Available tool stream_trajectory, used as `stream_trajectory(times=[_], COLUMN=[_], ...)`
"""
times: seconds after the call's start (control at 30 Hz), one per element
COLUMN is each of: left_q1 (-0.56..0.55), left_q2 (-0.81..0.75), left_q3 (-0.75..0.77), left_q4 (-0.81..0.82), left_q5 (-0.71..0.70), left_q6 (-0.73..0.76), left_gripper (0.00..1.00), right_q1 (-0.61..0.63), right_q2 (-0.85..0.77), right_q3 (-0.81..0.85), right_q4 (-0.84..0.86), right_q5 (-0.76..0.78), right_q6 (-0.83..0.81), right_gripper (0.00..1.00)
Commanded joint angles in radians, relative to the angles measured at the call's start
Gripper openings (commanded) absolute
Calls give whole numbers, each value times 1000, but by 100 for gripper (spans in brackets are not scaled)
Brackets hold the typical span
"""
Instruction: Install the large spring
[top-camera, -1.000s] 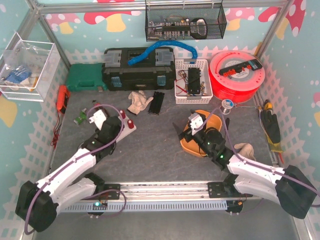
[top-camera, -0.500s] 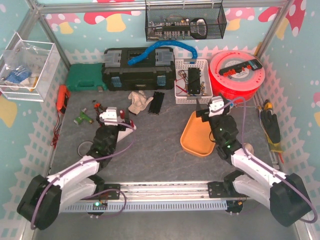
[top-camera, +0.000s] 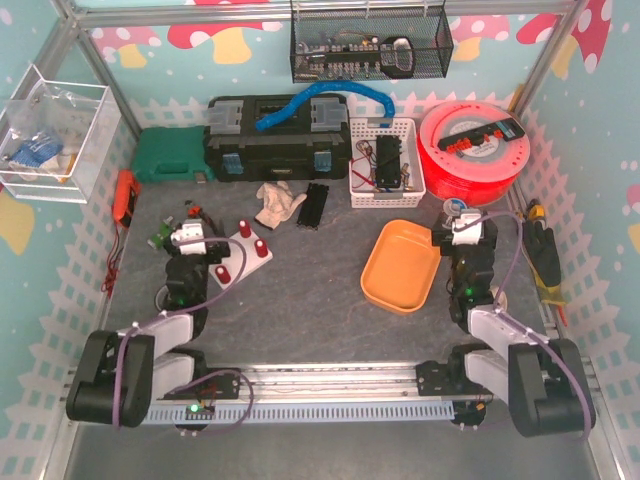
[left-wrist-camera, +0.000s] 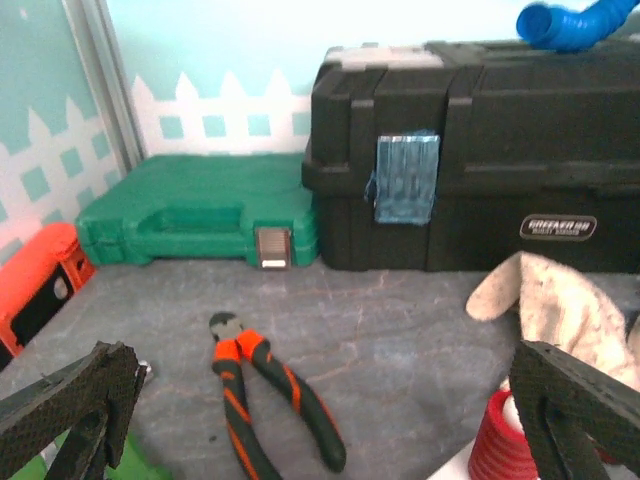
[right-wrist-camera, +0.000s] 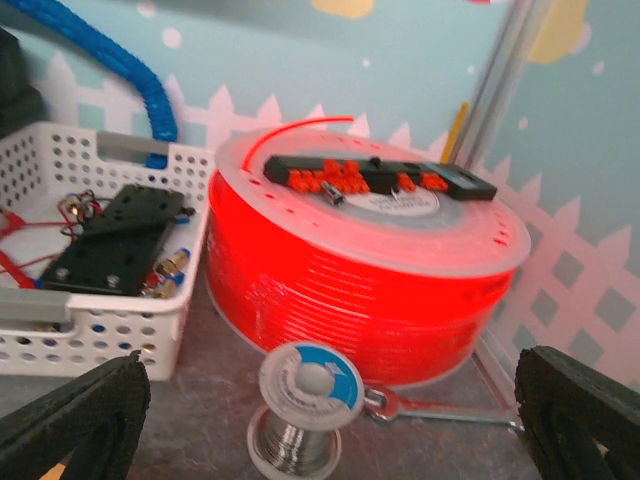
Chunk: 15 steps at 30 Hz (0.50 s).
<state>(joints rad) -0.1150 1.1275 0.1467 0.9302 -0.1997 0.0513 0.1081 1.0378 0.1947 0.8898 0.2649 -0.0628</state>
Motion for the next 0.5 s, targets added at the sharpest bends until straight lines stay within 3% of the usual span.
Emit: stream_trajectory(times=[0.0, 0.1, 0.2, 0.3, 0.47], left_q1=[53, 67, 69, 69, 70], left_q2=[55, 129, 160, 201, 356], left_q3=[-31, -55, -1, 12, -19], left_q4=[150, 309, 238, 273, 500], left_q5=[146, 203, 248, 249, 280], left_q6=[-47, -58, -54, -83, -81], left_gripper=[99, 99, 99, 99, 99], right_q1=[-63, -85, -115, -129, -133], right_q2=[74, 143, 180, 223, 296], right_q3=[-19, -19, -16, -20, -35], right_q4=[137, 193, 201, 242, 339], right_q5=[-59, -71, -152, -192, -236], right_q6=[47, 59, 85, 88, 86], right_gripper=[99, 99, 99, 99, 99])
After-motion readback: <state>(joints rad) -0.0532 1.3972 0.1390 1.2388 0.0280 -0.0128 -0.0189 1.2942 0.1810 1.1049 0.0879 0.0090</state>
